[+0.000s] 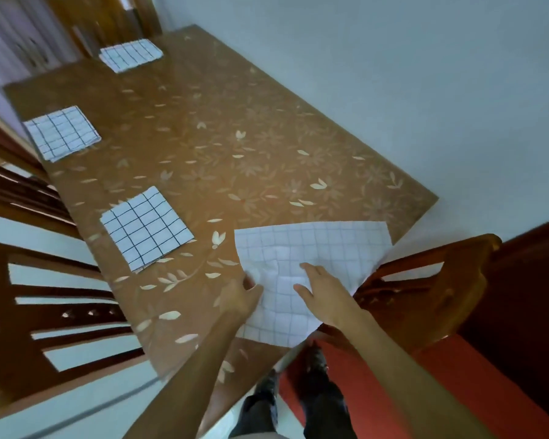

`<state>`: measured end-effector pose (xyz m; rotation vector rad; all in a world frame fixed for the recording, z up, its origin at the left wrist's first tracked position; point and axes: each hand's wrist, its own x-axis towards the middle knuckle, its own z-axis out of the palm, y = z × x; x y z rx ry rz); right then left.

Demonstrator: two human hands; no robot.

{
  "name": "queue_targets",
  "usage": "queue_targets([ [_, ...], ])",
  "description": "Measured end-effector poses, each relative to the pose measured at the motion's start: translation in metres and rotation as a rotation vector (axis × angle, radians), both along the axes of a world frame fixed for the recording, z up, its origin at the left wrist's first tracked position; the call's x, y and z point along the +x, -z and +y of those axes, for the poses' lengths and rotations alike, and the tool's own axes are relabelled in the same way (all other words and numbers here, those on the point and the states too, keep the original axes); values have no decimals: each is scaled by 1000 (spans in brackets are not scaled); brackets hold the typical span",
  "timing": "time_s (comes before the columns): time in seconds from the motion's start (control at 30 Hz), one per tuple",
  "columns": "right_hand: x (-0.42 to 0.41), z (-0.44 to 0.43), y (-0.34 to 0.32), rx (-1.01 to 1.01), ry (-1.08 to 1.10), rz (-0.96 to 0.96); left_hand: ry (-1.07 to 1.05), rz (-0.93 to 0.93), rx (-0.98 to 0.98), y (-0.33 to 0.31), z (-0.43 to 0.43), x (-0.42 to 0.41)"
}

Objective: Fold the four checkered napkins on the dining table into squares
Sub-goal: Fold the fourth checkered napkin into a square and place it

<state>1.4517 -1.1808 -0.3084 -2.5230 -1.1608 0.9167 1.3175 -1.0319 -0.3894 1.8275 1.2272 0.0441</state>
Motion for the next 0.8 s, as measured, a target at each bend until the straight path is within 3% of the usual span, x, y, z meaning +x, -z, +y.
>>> queue_targets([
  [0.2,43,39,-21,146,-325,-148,178,-281,103,-72,8,34],
  [0.47,89,92,-74,440,-680,-450,445,-128,449,-165,32,53],
  [0.63,117,123,-104,497,-859,-575,337,-83,610,-208,50,46],
  [0.8,151,128,-136,447,-706,-408,197,17,666,-228,69,21],
])
